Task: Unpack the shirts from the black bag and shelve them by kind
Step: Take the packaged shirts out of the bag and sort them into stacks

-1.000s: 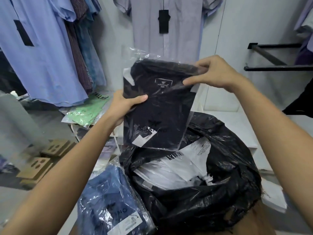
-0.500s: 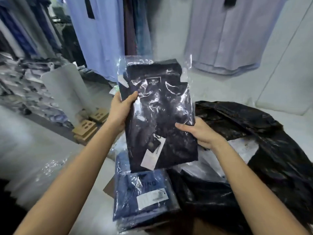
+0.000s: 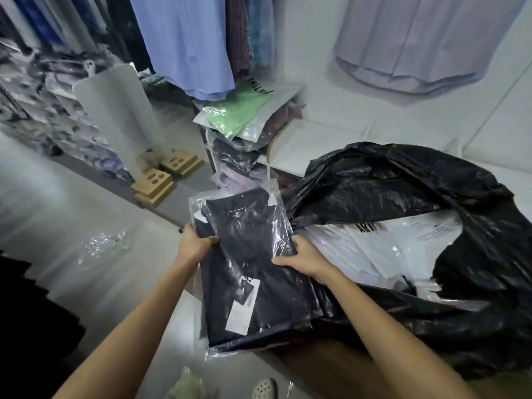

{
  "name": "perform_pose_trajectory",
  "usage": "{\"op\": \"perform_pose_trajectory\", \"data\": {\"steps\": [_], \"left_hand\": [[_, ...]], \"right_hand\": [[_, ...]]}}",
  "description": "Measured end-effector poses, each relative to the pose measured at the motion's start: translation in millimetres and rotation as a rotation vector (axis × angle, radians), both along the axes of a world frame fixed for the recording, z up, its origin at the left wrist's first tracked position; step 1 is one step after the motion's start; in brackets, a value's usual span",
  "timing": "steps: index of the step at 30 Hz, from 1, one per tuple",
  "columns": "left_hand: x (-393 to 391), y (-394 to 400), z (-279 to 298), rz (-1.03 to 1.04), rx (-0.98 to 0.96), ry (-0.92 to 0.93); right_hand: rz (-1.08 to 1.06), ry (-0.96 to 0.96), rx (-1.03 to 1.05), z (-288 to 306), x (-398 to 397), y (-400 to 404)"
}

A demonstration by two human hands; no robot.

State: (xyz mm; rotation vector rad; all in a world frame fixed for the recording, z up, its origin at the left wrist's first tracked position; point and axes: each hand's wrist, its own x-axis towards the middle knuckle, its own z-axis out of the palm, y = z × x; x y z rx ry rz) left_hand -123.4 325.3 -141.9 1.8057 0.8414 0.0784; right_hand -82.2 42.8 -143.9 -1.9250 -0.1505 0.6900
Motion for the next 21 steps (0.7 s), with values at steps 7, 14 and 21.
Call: {"op": "perform_pose_trajectory", "data": {"steps": [7, 14, 21], "left_hand": [[21.3, -22.0, 28.4, -0.176, 0.478, 0.1], [59.0, -105.7, 47.2, -0.628, 0.53, -0.166], [80.4, -172.4, 49.0, -1.058, 0.631, -0.248]], "right_hand": [[-0.159, -0.226, -0.183, 7.7, 19.3, -46.8], [0.059, -0.548, -0.704, -1.9, 13.2, -105.1], [-0.54, -0.925, -0.866, 9.7, 21.4, -154.1]]}}
